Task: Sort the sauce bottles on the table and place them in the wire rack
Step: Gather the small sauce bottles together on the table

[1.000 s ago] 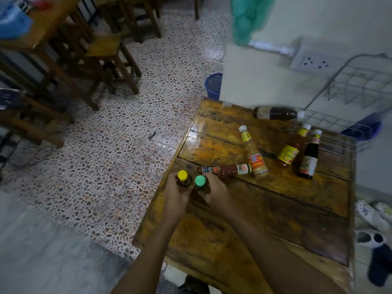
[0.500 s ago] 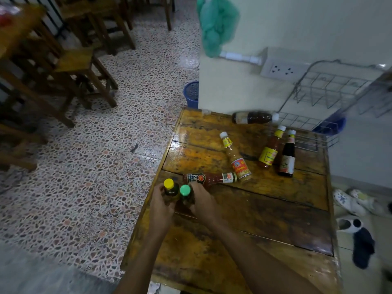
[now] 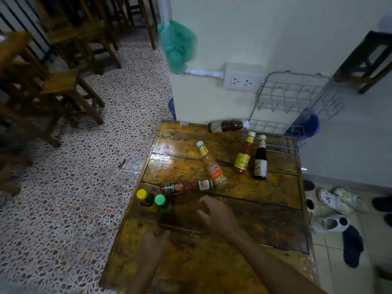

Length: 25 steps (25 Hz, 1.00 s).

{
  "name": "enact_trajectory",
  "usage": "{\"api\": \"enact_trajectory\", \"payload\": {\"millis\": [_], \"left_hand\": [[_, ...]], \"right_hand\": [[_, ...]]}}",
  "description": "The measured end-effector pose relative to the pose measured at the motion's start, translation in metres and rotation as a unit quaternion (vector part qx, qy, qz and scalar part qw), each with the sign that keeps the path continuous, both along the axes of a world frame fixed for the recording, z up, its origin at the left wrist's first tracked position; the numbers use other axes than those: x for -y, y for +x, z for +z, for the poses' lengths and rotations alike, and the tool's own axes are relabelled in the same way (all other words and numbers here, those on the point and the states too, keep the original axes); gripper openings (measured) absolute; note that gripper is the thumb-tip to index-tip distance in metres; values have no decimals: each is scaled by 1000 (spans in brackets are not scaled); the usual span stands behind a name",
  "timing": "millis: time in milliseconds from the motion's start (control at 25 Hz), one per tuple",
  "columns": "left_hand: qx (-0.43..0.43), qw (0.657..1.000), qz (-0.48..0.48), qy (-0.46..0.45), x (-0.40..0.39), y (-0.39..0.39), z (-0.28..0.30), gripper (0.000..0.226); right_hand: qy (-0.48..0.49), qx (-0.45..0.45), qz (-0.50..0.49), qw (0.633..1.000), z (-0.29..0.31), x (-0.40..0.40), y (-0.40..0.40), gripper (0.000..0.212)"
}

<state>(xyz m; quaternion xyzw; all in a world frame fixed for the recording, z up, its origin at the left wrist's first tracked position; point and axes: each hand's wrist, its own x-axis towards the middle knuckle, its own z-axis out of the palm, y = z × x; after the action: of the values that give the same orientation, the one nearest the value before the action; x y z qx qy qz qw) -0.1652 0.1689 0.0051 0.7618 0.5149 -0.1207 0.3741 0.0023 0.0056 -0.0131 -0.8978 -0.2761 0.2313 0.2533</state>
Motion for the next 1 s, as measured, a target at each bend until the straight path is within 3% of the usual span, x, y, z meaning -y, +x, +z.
{"api": "enact_trajectory", "payload": {"millis": [120,200,320,400,520,600,760,880,1000], "left_hand": [[49,992,-110,-29,55,45,18,22],[122,979,-162,-24,85,107,24,22],[194,952,-237,-33,109,217,29,24],[204,943,-261,-31,116,284,16,28],[149,943,-295,46,113,347,-12,58],[102,943,-314,39,114,367,-29,67],[102,946,-308,4,115,378,-47,57],[158,945,-287,5,120,357,-39,52],[232,950,-201,-55,132,305,-19,48]], "right_hand": [[-28,27,-83,996,14,63,49,24],[-52,43,-162,984,24,91,93,37],[-79,-2,-260,962,27,104,161,51],[-91,-52,-294,950,17,102,199,60],[-119,-48,-319,939,0,91,228,75],[-131,-38,-309,941,-10,87,236,72],[-118,-51,-299,945,-22,86,242,62],[-73,-80,-307,946,-16,100,225,56],[-24,-79,-309,947,-3,116,180,47]]}}
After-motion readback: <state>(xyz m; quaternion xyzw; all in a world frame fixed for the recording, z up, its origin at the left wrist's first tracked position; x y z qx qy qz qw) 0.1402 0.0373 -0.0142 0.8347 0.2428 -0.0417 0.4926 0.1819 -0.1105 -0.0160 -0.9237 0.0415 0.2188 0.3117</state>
